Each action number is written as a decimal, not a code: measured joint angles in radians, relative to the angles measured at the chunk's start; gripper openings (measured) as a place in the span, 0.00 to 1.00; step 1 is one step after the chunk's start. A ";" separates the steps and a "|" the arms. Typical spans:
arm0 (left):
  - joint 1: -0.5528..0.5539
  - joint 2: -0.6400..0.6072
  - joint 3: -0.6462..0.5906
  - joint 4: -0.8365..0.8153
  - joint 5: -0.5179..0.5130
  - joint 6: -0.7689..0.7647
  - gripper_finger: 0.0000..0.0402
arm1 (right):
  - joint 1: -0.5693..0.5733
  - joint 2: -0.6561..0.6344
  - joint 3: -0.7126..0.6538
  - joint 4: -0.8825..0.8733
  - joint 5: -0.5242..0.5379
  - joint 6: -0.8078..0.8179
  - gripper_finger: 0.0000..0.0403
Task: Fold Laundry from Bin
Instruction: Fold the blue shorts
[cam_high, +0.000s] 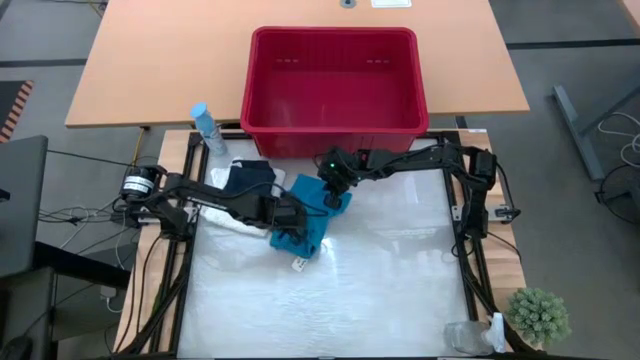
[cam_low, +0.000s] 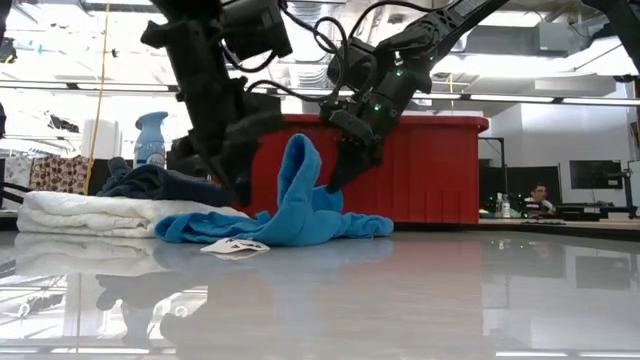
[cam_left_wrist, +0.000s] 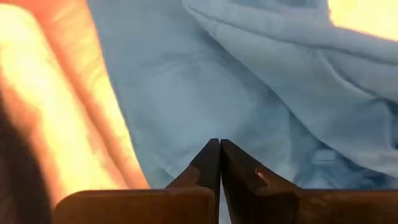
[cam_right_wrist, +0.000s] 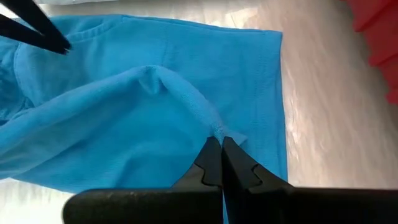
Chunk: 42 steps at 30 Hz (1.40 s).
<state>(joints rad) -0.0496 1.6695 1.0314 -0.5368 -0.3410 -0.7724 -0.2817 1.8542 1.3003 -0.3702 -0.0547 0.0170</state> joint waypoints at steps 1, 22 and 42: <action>0.003 0.003 -0.010 0.017 0.000 0.015 0.00 | 0.000 0.000 0.000 0.000 0.000 0.000 0.05; 0.034 0.112 -0.070 0.229 0.079 0.092 0.00 | 0.018 -0.002 0.000 -0.060 0.000 0.002 0.05; 0.013 0.215 -0.027 0.464 0.268 0.122 0.00 | 0.046 -0.055 0.000 -0.089 0.000 -0.076 0.04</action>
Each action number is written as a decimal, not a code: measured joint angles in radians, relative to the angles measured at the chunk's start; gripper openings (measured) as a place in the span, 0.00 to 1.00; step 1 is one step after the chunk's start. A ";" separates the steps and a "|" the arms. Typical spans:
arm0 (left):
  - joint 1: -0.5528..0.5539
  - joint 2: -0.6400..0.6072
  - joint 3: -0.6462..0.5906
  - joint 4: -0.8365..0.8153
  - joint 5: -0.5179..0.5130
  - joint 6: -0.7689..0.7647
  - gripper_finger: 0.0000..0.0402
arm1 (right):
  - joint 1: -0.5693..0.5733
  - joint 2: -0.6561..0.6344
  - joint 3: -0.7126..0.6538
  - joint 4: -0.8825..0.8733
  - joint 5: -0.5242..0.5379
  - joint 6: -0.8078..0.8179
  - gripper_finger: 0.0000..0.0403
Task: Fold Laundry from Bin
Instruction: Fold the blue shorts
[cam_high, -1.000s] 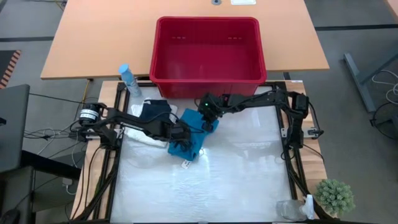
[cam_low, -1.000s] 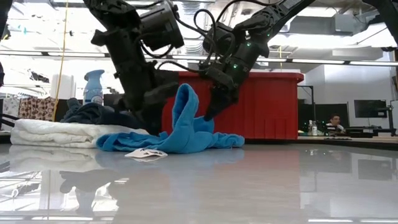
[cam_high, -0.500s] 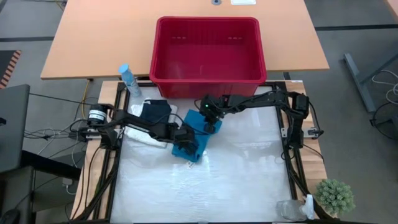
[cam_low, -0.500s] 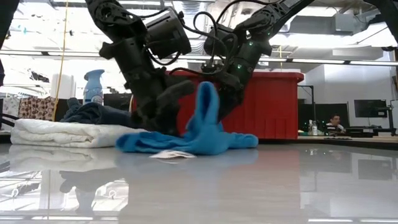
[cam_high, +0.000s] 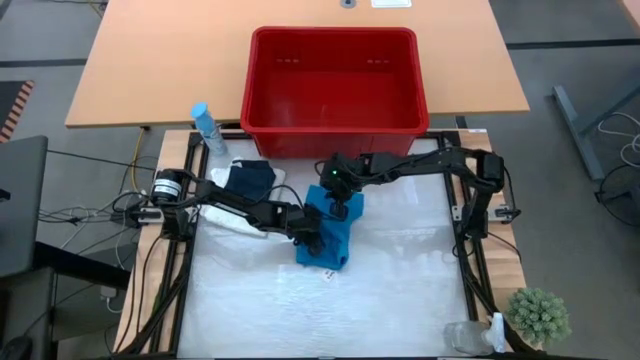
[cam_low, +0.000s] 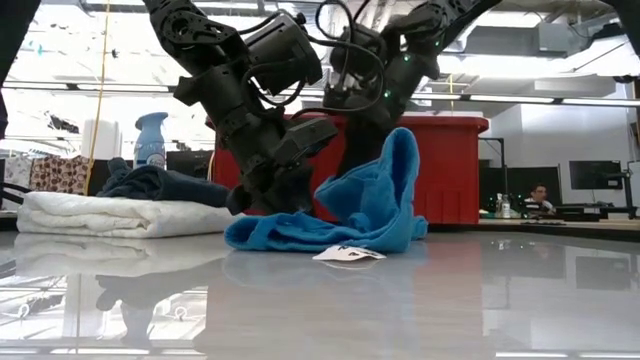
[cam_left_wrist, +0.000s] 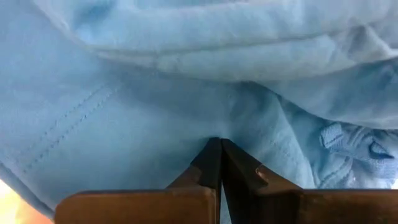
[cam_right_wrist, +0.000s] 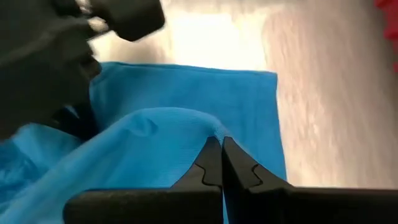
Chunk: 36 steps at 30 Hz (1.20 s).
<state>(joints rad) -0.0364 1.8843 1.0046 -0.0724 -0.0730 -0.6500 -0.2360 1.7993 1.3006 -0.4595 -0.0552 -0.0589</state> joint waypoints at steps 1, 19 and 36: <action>0.000 0.000 0.000 0.000 -0.001 0.000 0.00 | -0.002 0.004 0.000 0.000 -0.005 -0.002 0.04; 0.000 -0.001 0.000 -0.011 -0.001 0.017 0.00 | -0.020 0.231 0.202 0.044 -0.154 -0.121 0.04; -0.002 -0.001 0.001 0.012 0.016 0.021 0.00 | -0.065 0.242 0.200 0.001 -0.037 -0.090 0.05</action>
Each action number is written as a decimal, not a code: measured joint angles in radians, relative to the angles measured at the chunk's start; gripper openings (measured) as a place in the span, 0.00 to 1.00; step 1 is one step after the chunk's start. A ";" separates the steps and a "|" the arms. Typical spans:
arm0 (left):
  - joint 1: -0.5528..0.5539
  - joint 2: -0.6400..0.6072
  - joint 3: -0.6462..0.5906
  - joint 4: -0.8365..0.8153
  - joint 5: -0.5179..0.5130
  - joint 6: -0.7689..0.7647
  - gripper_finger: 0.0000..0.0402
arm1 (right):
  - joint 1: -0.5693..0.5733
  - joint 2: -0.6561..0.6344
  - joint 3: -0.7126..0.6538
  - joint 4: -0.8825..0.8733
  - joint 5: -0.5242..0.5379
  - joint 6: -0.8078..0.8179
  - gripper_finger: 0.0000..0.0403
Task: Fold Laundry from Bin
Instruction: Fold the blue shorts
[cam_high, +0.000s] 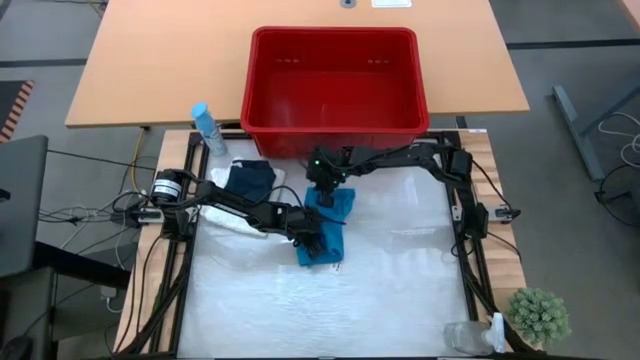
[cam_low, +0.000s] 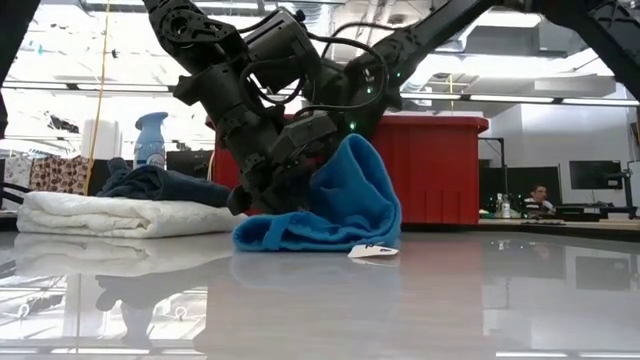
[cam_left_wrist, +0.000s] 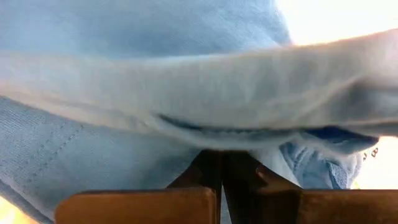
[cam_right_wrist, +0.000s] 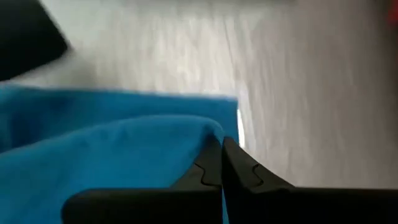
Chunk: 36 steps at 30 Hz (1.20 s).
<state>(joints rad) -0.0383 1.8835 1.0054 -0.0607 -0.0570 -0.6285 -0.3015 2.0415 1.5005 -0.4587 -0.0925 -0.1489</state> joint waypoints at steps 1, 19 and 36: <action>0.000 0.000 0.000 0.000 0.001 0.000 0.00 | 0.004 0.000 0.000 0.006 0.000 -0.008 0.05; 0.000 -0.019 -0.001 0.003 0.071 -0.072 0.00 | -0.017 -0.047 0.003 -0.062 0.038 0.010 0.37; 0.000 -0.033 -0.002 0.009 0.072 -0.076 0.00 | -0.002 -0.109 0.006 -0.192 -0.013 -0.056 0.61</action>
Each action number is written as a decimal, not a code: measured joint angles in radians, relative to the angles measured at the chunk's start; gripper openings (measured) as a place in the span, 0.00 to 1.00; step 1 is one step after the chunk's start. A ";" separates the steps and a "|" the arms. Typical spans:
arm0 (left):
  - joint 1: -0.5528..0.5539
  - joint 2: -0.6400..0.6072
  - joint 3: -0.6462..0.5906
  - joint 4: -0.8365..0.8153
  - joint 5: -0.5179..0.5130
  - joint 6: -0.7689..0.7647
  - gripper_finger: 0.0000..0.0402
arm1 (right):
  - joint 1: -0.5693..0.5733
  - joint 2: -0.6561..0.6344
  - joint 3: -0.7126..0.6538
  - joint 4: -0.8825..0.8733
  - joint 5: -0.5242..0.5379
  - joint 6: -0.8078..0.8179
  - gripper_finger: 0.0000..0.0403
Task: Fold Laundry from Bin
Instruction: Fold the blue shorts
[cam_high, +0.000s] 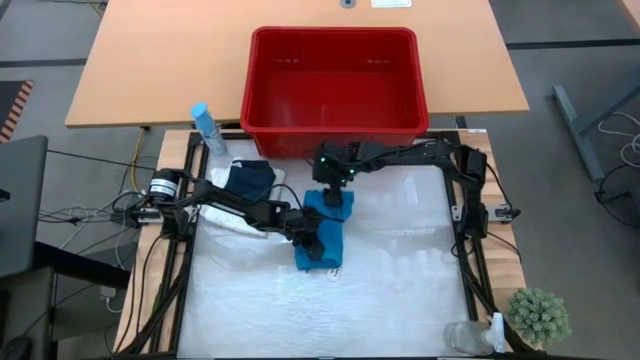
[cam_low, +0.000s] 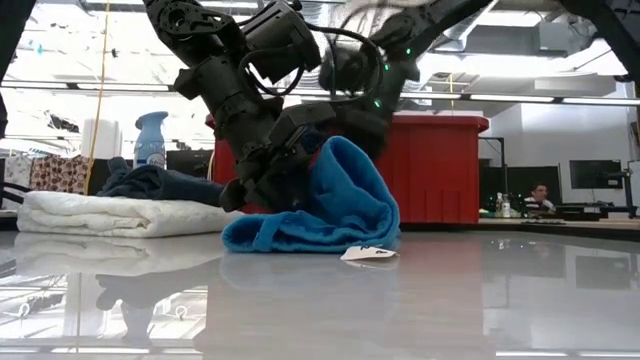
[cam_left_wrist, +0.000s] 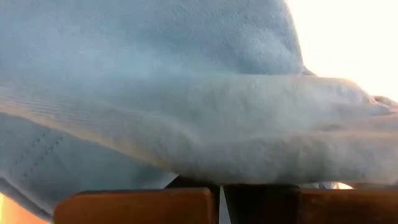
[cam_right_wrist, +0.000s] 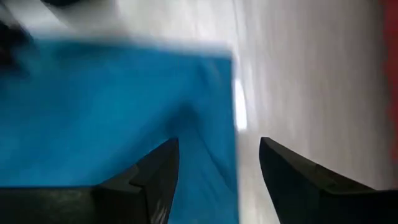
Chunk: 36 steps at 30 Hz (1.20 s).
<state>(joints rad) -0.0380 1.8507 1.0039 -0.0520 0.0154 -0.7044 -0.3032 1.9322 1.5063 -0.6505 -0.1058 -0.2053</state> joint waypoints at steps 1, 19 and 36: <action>0.000 -0.001 0.000 0.000 0.000 0.000 0.00 | -0.011 0.000 0.000 -0.043 0.018 -0.010 0.61; 0.000 -0.002 0.000 -0.001 -0.002 -0.015 0.00 | -0.038 0.004 -0.089 -0.094 0.050 0.206 0.61; 0.000 -0.002 0.000 -0.002 -0.021 -0.007 0.00 | -0.025 0.002 -0.089 -0.107 0.089 0.239 0.61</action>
<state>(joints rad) -0.0376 1.8488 1.0042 -0.0536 -0.0051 -0.7116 -0.3284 1.9347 1.4174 -0.7573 -0.0172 0.0341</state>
